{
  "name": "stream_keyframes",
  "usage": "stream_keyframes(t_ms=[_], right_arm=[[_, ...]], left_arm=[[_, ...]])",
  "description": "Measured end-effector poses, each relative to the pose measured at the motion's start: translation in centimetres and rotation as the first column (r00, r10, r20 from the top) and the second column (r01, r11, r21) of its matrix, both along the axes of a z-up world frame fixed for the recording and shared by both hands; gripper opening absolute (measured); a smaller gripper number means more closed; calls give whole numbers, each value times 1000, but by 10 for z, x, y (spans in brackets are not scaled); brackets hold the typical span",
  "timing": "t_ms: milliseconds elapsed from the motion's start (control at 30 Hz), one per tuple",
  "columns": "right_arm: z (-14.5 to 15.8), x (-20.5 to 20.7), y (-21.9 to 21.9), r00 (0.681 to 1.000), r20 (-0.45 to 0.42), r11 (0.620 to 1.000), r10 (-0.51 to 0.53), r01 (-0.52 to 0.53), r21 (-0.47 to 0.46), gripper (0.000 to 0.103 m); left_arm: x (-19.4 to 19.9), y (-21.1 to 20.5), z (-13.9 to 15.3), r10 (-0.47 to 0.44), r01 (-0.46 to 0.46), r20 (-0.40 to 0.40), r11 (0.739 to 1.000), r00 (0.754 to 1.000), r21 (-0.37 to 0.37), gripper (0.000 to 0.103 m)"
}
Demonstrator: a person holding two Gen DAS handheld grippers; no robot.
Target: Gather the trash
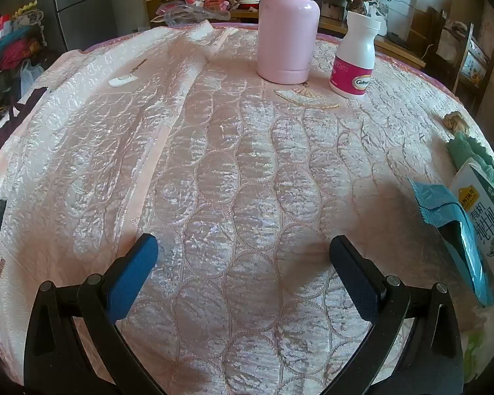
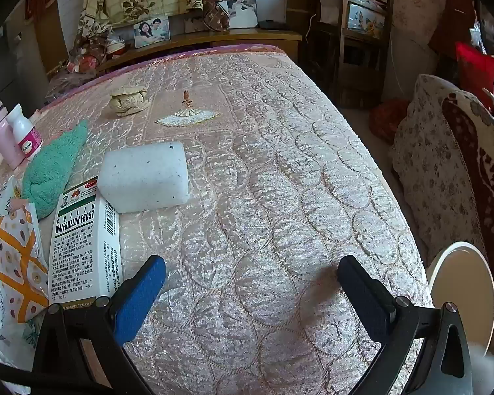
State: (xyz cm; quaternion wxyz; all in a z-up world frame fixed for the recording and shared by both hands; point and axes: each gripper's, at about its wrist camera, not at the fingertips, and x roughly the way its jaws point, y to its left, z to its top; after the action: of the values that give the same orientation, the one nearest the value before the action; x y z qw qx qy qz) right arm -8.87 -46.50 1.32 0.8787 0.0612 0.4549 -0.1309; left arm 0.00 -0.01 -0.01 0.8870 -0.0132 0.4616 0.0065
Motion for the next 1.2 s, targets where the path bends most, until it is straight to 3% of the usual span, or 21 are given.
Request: stream_keyframes(t_ms=[233, 500, 667, 833, 967, 1200], right_arm=[[0, 0, 0, 1000, 0, 1000, 0, 0, 0, 103], [0, 0, 0, 1000, -3, 1000, 1, 0, 2, 103], [6, -7, -1, 996, -71, 999, 46, -44, 22, 103], [42, -54, 19, 998, 46, 999, 36, -36, -12, 103], [84, -88, 48, 980, 182, 997, 75, -78, 8, 103], [146, -127, 97, 899, 410, 988, 153, -133, -78, 103]], left_arm=[[-11, -4, 5, -1, 1, -31, 1000, 1000, -3, 102], [-66, -22, 53, -37, 37, 102, 999, 994, 0, 102], [-99, -48, 83, -89, 88, 191, 996, 978, 10, 102], [-129, -73, 113, -125, 126, 279, 992, 952, 13, 102], [-147, -88, 132, -146, 157, 327, 987, 934, -10, 102], [-171, -105, 157, -169, 190, 405, 982, 899, -12, 102]])
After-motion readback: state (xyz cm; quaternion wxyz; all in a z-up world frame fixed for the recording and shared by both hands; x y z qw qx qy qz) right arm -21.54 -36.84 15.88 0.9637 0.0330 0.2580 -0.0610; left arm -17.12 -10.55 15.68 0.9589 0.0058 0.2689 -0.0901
